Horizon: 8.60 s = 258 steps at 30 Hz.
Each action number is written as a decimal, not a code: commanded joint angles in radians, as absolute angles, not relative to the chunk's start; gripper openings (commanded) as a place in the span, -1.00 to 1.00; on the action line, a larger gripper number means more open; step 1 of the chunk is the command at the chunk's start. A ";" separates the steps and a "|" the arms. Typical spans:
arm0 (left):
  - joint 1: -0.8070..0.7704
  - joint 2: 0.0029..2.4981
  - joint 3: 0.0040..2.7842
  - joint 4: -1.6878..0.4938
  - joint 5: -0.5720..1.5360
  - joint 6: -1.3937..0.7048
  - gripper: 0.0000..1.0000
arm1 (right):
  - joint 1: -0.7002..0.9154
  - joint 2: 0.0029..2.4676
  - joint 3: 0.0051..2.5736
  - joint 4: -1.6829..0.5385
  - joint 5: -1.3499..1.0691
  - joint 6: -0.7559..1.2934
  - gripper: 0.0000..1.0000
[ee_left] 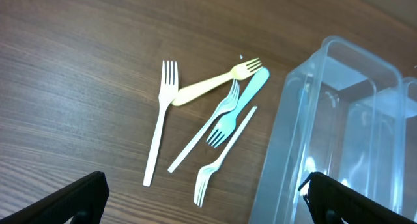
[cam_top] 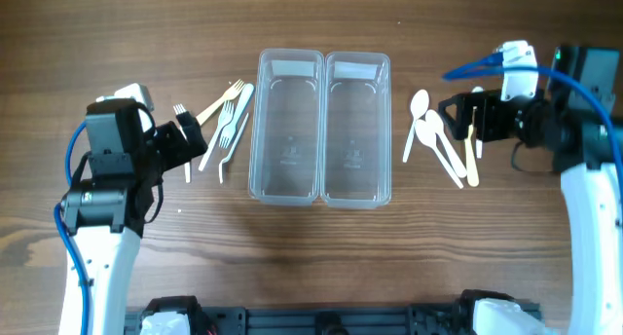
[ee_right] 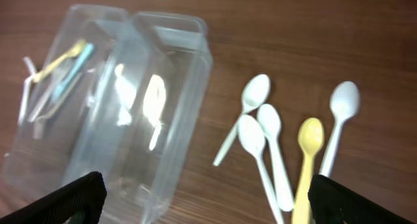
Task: Pack container
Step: 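Move the right gripper over the spoons and the left over the forks, then lower the right gripper and grasp a white spoon, then carry the white spoon into the right compartment and release it, then grasp another white spoon with the right gripper, then place the white spoon into the right compartment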
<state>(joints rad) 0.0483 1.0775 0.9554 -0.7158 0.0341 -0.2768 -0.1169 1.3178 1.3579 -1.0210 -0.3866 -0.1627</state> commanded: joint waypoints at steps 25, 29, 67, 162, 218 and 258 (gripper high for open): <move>0.054 1.083 0.978 -0.716 0.028 -0.213 0.99 | -0.069 1.891 1.396 -0.974 -0.004 -0.050 0.01; 0.055 1.089 0.978 -0.715 0.028 -0.213 1.00 | -0.014 1.891 1.349 -0.907 0.020 -0.050 0.11; 0.054 1.206 0.978 -0.746 0.028 -0.213 1.00 | -0.080 1.895 1.169 -0.672 -0.030 -0.052 -0.38; 0.054 1.206 0.978 -0.746 0.032 -0.217 1.00 | 0.009 1.676 1.184 -0.840 -0.075 0.182 -0.33; 0.054 1.206 0.978 -0.746 0.032 -0.217 0.99 | 0.439 1.741 1.357 -0.727 -0.104 0.310 -0.18; 0.054 1.206 0.978 -0.746 0.032 -0.217 1.00 | 0.092 2.050 1.364 -0.770 -0.027 0.254 -0.29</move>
